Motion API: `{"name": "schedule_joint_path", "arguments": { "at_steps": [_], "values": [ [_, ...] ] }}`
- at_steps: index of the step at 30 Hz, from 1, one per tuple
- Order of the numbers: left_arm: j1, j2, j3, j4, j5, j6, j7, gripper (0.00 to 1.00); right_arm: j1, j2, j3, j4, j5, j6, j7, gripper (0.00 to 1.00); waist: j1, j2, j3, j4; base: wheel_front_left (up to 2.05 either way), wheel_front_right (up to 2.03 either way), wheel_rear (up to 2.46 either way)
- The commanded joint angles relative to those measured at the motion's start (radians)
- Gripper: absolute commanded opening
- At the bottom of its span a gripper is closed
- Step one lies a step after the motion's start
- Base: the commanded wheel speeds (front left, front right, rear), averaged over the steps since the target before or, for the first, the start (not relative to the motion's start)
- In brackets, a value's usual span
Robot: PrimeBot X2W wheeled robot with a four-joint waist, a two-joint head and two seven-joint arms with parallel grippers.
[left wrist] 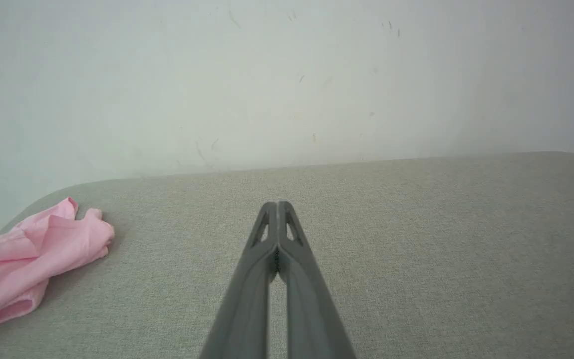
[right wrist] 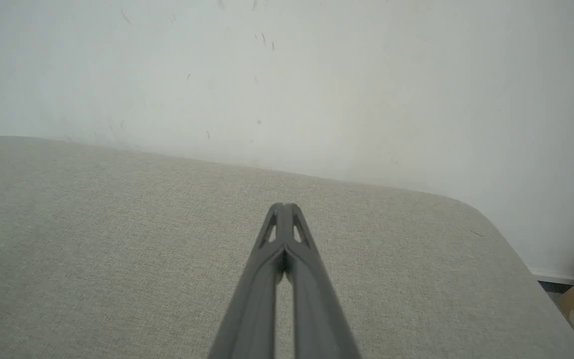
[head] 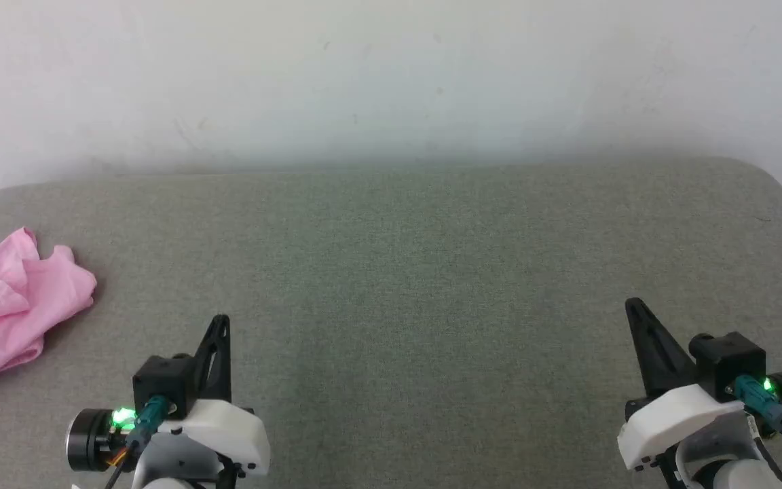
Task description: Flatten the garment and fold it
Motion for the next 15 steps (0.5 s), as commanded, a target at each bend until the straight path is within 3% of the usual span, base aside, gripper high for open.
{"name": "schedule_joint_path", "arguments": {
  "at_steps": [1, 15],
  "values": [
    [-0.012, -0.004, 0.004, -0.005, 0.004, 0.006, 0.000, 0.00, -0.015, 0.004, -0.002, 0.001, -0.008, -0.001, 0.001, 0.00, 0.0000, 0.0000, 0.000, 0.000, 0.00, 0.00, 0.00],
    [-0.012, -0.004, 0.004, -0.005, 0.004, 0.006, 0.000, 0.00, -0.015, 0.004, -0.002, 0.001, -0.008, -0.001, 0.001, 0.00, 0.0000, 0.0000, 0.000, 0.000, 0.00, 0.00, 0.00]
  ]
}}
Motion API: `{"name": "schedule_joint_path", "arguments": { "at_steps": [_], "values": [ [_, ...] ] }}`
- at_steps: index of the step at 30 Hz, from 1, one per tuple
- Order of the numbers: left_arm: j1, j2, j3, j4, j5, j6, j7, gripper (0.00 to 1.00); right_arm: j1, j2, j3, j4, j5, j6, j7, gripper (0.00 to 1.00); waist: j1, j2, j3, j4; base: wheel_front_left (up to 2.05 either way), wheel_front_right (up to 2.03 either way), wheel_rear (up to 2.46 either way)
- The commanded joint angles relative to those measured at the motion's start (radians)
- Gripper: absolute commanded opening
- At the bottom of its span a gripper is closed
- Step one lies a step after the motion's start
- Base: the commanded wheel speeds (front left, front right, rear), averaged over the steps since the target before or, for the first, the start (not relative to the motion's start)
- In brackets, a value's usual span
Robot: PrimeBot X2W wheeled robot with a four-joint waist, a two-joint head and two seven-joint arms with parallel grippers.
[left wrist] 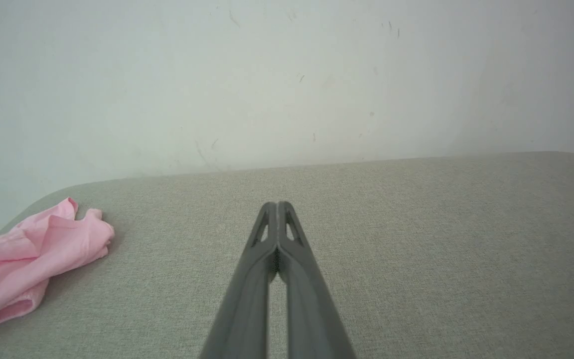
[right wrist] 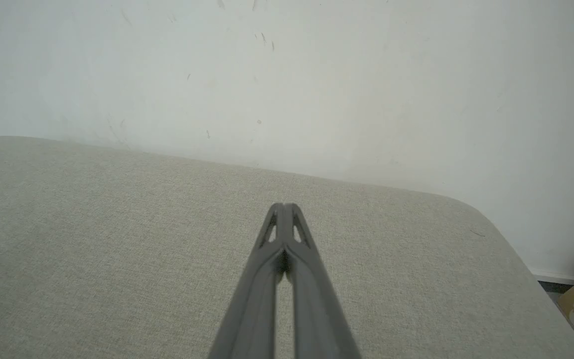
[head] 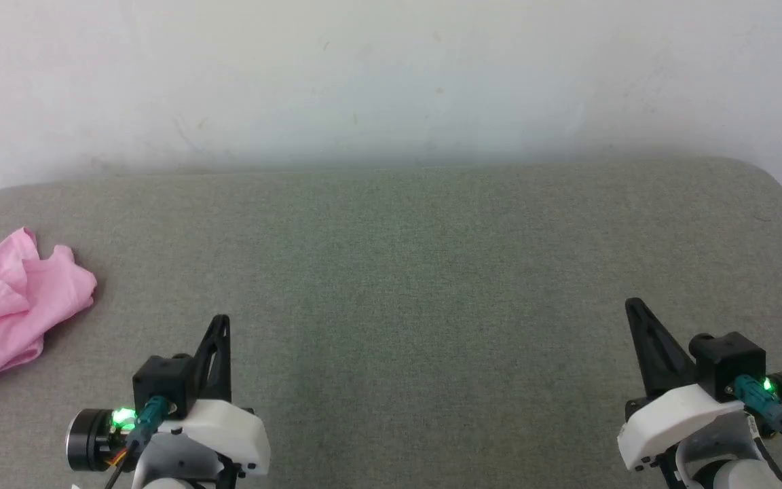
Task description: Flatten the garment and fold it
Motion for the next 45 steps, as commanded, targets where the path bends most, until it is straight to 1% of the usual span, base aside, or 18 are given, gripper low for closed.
{"name": "schedule_joint_path", "arguments": {
  "at_steps": [1, 4, 5, 19, 28, 36, 45],
  "values": [
    [-0.012, -0.004, 0.004, -0.005, 0.004, 0.006, 0.000, 0.00, -0.015, 0.004, -0.002, 0.001, -0.008, -0.001, 0.001, 0.00, 0.0000, 0.0000, 0.000, 0.000, 0.00, 0.00, 0.00],
    [-0.012, -0.004, 0.004, -0.005, 0.004, 0.006, 0.000, 0.00, -0.015, 0.004, -0.002, 0.001, -0.008, -0.001, 0.001, 0.00, 0.0000, 0.0000, 0.000, 0.000, 0.00, 0.00, 0.00],
    [0.000, 0.000, -0.001, 0.000, 0.000, 0.000, 0.000, 1.00, 0.000, 0.000, 0.000, 0.000, 0.000, 0.000, 0.000, 1.00, 0.0000, 0.0000, 0.000, 0.000, 0.00, 0.00, 0.00],
    [-0.010, 0.000, -0.011, 0.014, -0.034, -0.008, -0.027, 1.00, 0.001, 0.000, -0.006, 0.013, 0.019, 0.000, -0.027, 1.00, 0.0000, 0.0000, 0.001, 0.001, 0.00, 0.00, 0.00],
    [-0.018, 0.000, -0.011, 0.014, -0.061, -0.008, -0.046, 1.00, 0.003, 0.000, -0.011, 0.012, 0.029, 0.000, -0.046, 1.00, 0.0000, 0.0000, 0.002, 0.015, 0.00, 0.00, 0.00],
    [-0.024, -0.001, -0.004, 0.013, -0.084, -0.007, -0.063, 1.00, 0.005, 0.000, -0.012, 0.006, 0.035, 0.000, -0.063, 1.00, 0.0000, 0.0000, 0.003, 0.047, 0.00, 0.00, 0.00],
    [-0.028, -0.001, 0.008, 0.014, -0.109, -0.006, -0.082, 1.00, 0.008, 0.001, -0.011, -0.001, 0.034, 0.000, -0.081, 1.00, 0.0000, 0.0000, 0.006, 0.110, 0.00, 0.00, 0.00]
  ]
}}
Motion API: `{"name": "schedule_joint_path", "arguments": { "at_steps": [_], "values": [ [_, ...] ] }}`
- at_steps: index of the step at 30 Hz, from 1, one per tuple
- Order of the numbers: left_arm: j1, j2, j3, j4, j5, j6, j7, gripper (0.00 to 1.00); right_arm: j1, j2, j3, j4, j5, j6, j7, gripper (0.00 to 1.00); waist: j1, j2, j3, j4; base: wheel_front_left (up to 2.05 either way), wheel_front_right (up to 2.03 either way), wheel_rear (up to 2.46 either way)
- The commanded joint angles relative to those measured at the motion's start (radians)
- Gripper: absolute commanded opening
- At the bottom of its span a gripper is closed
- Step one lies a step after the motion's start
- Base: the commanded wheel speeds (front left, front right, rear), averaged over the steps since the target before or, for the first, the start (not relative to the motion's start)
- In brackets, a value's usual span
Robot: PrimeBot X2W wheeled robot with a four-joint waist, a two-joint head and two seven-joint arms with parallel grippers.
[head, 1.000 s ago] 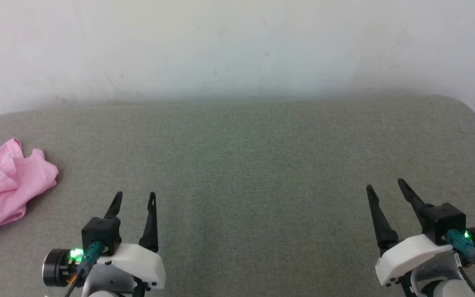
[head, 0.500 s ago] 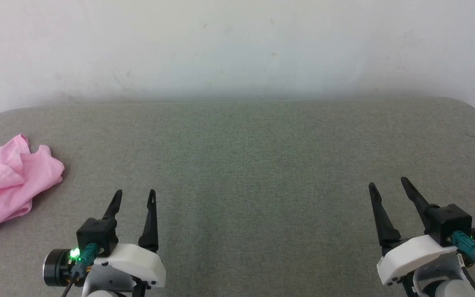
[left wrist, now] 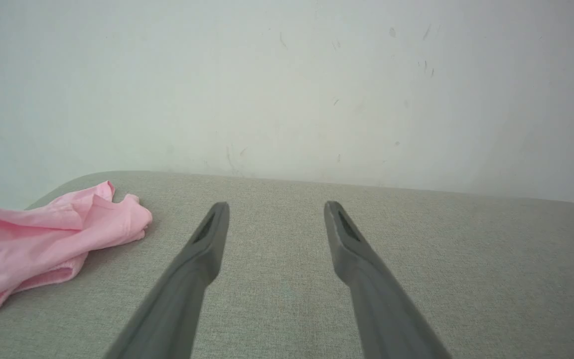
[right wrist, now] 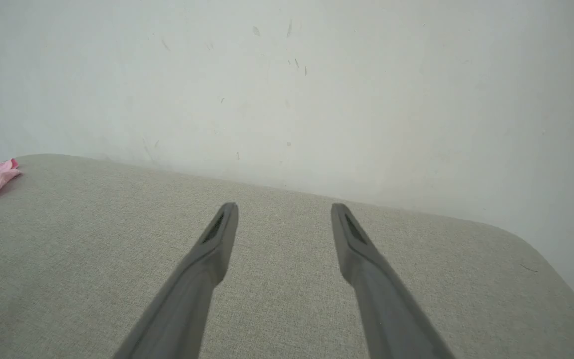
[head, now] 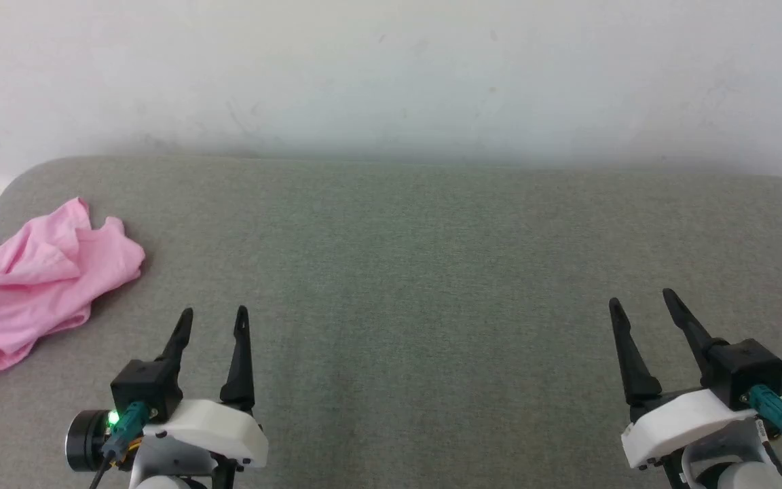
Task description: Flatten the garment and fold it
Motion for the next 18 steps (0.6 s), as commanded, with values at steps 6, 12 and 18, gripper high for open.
{"name": "schedule_joint_path", "arguments": {
  "at_steps": [6, 12, 18],
  "values": [
    [-0.023, -0.001, 0.013, 0.004, -0.023, -0.002, -0.022, 1.00, 0.003, 0.002, 0.002, -0.011, 0.005, 0.000, -0.020, 1.00, 0.0000, 0.0000, 0.003, 0.071, 0.00, 0.00, 0.00],
    [-0.025, -0.002, 0.015, 0.008, -0.032, -0.001, -0.033, 1.00, 0.002, 0.002, 0.005, -0.018, 0.005, 0.000, -0.024, 1.00, 0.0000, 0.0000, 0.004, 0.118, 0.00, 0.00, 0.00],
    [-0.027, -0.002, 0.016, 0.013, -0.034, 0.000, -0.045, 1.00, 0.001, 0.002, 0.018, -0.027, 0.004, 0.000, -0.026, 1.00, 0.0000, 0.0000, 0.006, 0.172, 0.00, 0.00, 0.00]
  ]
}}
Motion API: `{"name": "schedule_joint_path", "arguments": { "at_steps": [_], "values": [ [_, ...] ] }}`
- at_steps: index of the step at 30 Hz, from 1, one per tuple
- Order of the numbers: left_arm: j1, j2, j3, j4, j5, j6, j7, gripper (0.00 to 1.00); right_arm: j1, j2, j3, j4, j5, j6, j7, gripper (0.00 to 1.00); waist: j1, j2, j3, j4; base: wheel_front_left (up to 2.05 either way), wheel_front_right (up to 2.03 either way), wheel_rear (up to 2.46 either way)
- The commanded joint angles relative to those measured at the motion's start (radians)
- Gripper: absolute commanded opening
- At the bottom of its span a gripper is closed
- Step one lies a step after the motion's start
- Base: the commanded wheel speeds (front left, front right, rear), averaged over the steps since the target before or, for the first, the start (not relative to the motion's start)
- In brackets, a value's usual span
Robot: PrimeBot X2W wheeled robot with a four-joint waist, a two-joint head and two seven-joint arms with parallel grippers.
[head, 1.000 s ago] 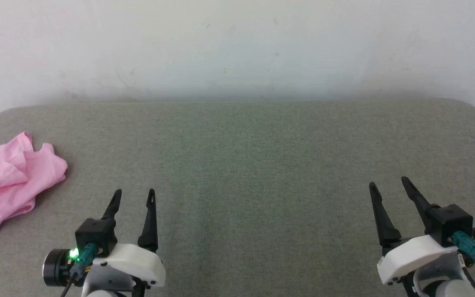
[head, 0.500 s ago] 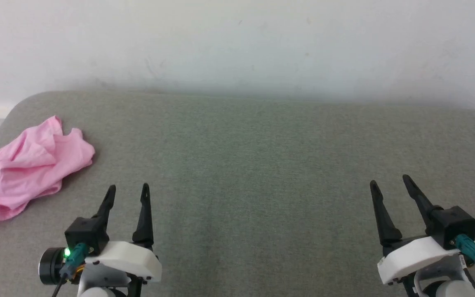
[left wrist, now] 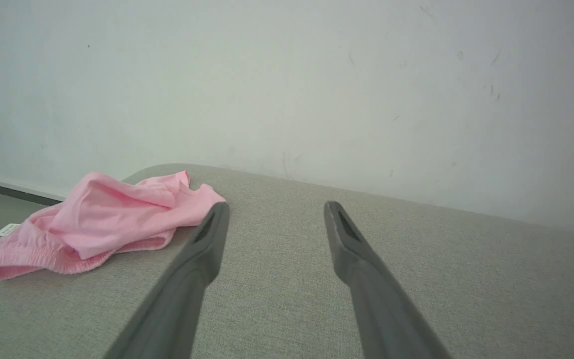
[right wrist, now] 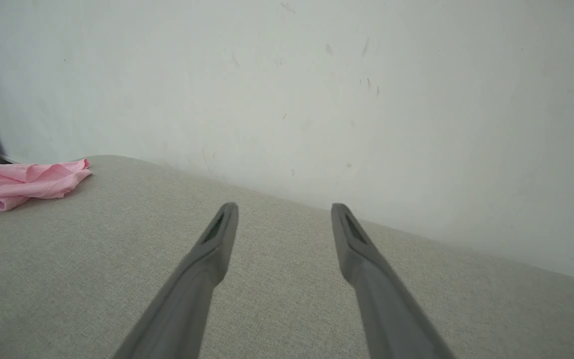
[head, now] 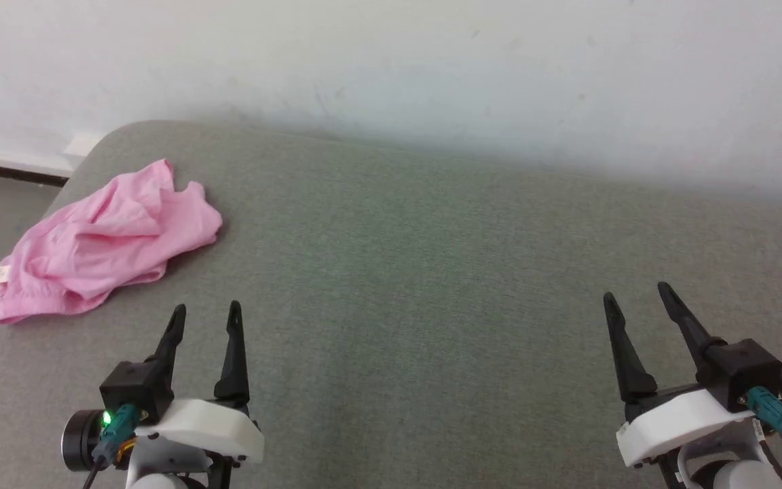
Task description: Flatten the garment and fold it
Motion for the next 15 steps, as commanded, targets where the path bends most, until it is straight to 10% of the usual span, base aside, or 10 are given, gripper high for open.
{"name": "schedule_joint_path", "arguments": {
  "at_steps": [1, 15],
  "values": [
    [-0.019, -0.002, 0.004, 0.004, -0.011, 0.000, -0.012, 1.00, 0.000, 0.002, 0.004, -0.006, 0.005, 0.000, -0.008, 1.00, 0.0000, 0.0000, 0.002, 0.030, 0.00, 0.00, 0.00],
    [-0.013, -0.002, 0.023, 0.012, -0.050, 0.019, -0.041, 1.00, -0.003, 0.002, 0.025, -0.018, 0.017, -0.001, -0.026, 1.00, 0.0000, 0.0000, 0.010, 0.149, -0.02, -0.02, -0.02]
  ]
}}
